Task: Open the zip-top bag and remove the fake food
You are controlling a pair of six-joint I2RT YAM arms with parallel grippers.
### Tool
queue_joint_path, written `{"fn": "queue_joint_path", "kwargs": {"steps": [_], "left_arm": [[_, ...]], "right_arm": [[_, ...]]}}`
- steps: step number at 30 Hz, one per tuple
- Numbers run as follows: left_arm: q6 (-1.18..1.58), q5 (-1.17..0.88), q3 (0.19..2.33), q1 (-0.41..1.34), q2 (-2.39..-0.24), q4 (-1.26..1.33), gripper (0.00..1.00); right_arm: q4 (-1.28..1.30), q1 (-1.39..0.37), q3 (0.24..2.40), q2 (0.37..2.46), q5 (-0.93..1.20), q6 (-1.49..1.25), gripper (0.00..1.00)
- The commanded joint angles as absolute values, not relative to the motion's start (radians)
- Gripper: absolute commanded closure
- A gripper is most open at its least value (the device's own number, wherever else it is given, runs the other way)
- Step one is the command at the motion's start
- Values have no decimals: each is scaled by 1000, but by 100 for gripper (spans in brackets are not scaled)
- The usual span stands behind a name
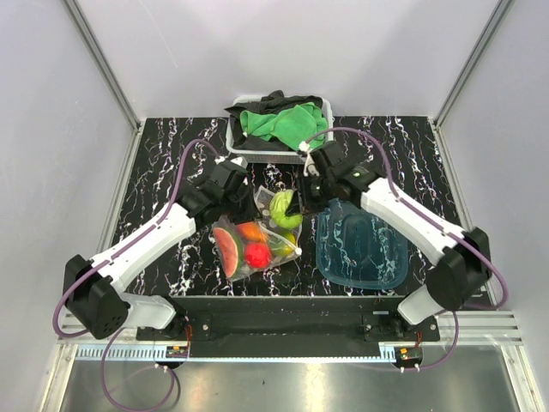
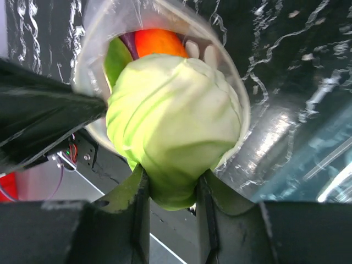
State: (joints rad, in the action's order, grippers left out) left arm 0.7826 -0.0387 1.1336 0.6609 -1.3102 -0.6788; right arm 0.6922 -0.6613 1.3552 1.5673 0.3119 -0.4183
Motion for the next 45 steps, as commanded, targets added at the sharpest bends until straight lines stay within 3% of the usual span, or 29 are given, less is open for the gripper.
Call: {"fn": "queue_joint_path", "kwargs": {"steps": [1,8,17,19,24,25,29,36,41,45], "left_arm": [[756,-46,1120,653,-1275,-644,100],[733,-64,1129,647,-1264,-646,100],[715,-87,1131,647,-1249,-637,100],[716,-90,1126,647,-1243,-632,100],[726,-100,1118,647,-1233,-626,100],[726,-97,1117,647,-1230,-623,100],[727,-101,1114,647,-1223,-621,100],[727,-92,1109,646,-1184,-626,100],[730,-86,1112,638,-1144,-638,100],[730,-90,1109,635,-1128,-643,100]], "right_arm": [[830,-588,1428,1428,197,-376,91],[873,-326,1241,1336,241,-361,91],[830,-290,999,1324,379,-445,90],[818,-290,962,1319,388,-474,85],[819,-290,894,1321,379,-483,48],[825,-290,890,1318,376,-479,35],[870,-291,946,1307,309,-433,20],[992,-333,1221,1362,172,-322,14],[953,-440,1362,1411,277,-276,16],[820,-549,1413,1475,388,-279,34]]}}
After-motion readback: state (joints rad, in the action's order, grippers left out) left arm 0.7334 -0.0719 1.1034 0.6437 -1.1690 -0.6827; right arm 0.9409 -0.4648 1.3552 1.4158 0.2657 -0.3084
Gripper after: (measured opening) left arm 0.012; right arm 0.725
